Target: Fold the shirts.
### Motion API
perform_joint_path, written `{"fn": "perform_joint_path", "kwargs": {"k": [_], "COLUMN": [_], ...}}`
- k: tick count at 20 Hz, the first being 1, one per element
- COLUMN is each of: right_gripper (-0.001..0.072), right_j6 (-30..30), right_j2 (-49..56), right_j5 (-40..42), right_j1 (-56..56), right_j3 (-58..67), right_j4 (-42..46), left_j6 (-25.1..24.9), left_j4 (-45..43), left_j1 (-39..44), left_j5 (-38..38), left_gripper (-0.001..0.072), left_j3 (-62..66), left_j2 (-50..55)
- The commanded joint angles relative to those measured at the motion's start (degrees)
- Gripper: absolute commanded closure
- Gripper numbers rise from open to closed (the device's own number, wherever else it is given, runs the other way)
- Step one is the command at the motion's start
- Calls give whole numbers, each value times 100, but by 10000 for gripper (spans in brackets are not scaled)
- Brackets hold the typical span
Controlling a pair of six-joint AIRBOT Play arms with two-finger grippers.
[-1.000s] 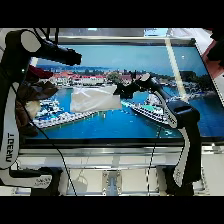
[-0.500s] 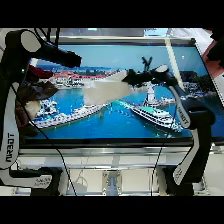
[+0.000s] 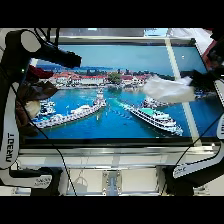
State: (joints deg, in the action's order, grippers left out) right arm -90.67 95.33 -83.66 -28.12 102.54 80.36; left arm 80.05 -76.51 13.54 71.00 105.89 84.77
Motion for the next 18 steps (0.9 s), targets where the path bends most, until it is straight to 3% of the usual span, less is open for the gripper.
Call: {"fn": "perform_joint_path", "kwargs": {"k": [1, 4, 8, 9, 10, 11, 15, 16, 18], "right_gripper": [684, 684, 682, 596, 359, 186, 174, 174, 175], "right_j6": [-101, -22, -39, -7, 55, 52, 59, 52, 55], "right_j2": [-332, -345, -468, -468, -472, -483, -660, -691, -763], "right_j5": [-1272, -2170, -2170, -2170, -2175, -2175, -2162, -2105, -1596], "right_j1": [-1056, -1322, -1283, -1257, -1215, -1161, -870, -780, -542], "right_j3": [-11, -306, -940, -1051, -1115, -1123, -962, -839, -688], "right_j4": [1591, 2933, 3084, 3077, 3053, 3045, 2894, 2498, 807], "left_j6": [186, 275, 407, 420, 422, 422, 422, 422, 450], "left_j4": [13, 17, 17, 17, 17, 15, 15, 15, 17], "left_j1": [7, 7, 7, 7, 7, 7, 7, 7, 7], "left_j5": [0, 2, 9, 31, 70, 98, 107, 96, 79], "left_gripper": [695, 695, 696, 696, 695, 695, 696, 695, 696], "left_j3": [4, 4, 4, 4, 4, 4, 4, 4, 4], "left_j2": [-2, -2, -2, -2, -2, -2, 0, 4, 39]}}
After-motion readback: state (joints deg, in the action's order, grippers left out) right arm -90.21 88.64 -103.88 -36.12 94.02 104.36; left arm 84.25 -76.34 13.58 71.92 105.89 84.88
